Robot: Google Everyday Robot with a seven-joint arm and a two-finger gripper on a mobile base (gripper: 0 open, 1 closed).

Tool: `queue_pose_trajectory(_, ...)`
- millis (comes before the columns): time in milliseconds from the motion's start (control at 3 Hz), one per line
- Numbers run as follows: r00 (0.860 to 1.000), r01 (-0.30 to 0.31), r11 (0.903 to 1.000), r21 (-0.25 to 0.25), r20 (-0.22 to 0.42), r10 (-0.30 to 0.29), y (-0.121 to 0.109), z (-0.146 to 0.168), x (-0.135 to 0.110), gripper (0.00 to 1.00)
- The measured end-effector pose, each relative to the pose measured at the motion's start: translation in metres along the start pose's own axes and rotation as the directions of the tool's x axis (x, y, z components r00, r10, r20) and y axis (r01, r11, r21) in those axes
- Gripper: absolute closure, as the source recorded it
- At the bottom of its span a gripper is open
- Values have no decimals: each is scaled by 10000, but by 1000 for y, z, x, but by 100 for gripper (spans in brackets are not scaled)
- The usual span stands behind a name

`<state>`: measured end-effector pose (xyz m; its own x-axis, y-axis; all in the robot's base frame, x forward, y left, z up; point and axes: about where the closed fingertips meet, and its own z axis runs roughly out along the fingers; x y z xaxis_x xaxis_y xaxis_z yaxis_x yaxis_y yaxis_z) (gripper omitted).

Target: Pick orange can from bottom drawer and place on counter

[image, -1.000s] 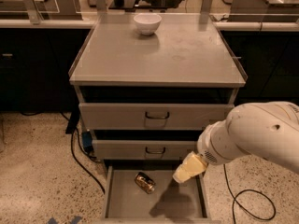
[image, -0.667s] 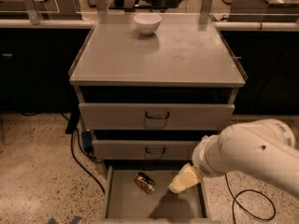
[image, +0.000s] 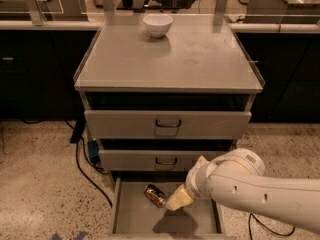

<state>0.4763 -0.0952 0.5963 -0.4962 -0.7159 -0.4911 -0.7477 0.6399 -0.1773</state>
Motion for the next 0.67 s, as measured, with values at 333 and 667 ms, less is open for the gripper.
queue_pose_trajectory(333, 10000, -2, 10000, -1, 1, 2, 0, 0, 0, 0)
queue_pose_trajectory(667, 9988, -215, 9992, -338, 443, 230, 6, 10, 0, 0)
